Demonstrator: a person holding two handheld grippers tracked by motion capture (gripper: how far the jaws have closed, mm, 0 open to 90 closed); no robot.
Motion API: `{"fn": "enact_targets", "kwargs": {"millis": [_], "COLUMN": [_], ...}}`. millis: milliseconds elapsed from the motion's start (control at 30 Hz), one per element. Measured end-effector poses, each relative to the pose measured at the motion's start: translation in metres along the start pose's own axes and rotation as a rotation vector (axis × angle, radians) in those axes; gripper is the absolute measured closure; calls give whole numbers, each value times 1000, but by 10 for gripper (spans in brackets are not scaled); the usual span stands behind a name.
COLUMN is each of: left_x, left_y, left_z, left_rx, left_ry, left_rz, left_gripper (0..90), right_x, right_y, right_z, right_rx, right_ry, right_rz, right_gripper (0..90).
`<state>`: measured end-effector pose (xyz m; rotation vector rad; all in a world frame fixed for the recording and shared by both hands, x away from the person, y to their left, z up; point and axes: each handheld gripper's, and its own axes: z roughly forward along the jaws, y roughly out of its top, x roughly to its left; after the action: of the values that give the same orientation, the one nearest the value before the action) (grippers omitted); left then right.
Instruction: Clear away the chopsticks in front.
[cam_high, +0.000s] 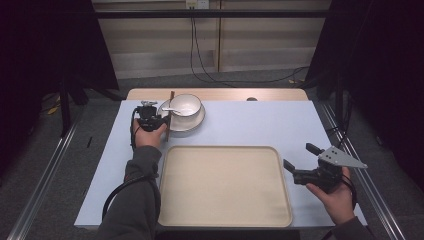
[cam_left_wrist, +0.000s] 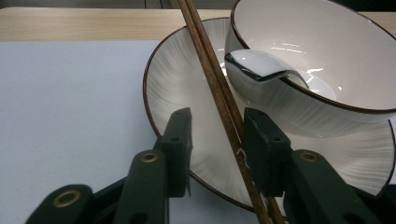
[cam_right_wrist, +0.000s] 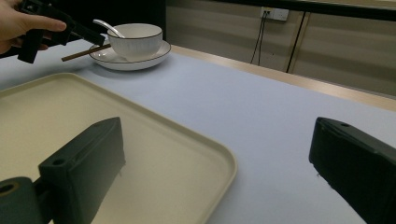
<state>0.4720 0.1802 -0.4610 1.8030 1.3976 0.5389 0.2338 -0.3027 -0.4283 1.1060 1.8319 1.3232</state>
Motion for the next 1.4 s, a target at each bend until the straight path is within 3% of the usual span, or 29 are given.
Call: {"fn": "enact_targets", "kwargs": {"millis": [133, 233, 400, 467, 567, 700, 967, 1200, 1300, 1400], "left_x": [2, 3, -1, -2, -4, -5, -5, -6, -6, -8], "left_y": [0, 0, 2, 2, 1, 1, 2, -5, -8, -14], "left_z": [0, 1, 5, 6, 9, 12, 6, -12, -22, -36], "left_rx": [8, 18, 10, 29, 39, 51, 52, 24, 21, -1], "left_ry": [-7, 24, 25, 25, 36, 68, 81, 51, 59, 63], "left_rz": [-4, 3, 24, 41, 33, -5, -43, -97, -100, -132], "left_gripper": [661, 719, 774, 791, 808, 828, 855, 855, 855, 855], "right_x": [-1, 0, 0, 0, 0, 0, -1, -2, -1, 0], "right_y": [-1, -1, -1, -1, -2, -2, -2, -2, -2, -2], "right_z": [0, 0, 0, 1, 1, 1, 0, -1, -1, -1], "right_rx": [4, 3, 10, 12, 13, 16, 16, 15, 10, 8], "right_ry": [-2, -8, -3, 2, -2, 4, 7, 5, -1, 4], "right_rz": [1, 6, 2, 3, 1, -2, 4, -1, -2, -6], "right_gripper": [28, 28, 28, 28, 29, 28, 29, 28, 28, 29]}}
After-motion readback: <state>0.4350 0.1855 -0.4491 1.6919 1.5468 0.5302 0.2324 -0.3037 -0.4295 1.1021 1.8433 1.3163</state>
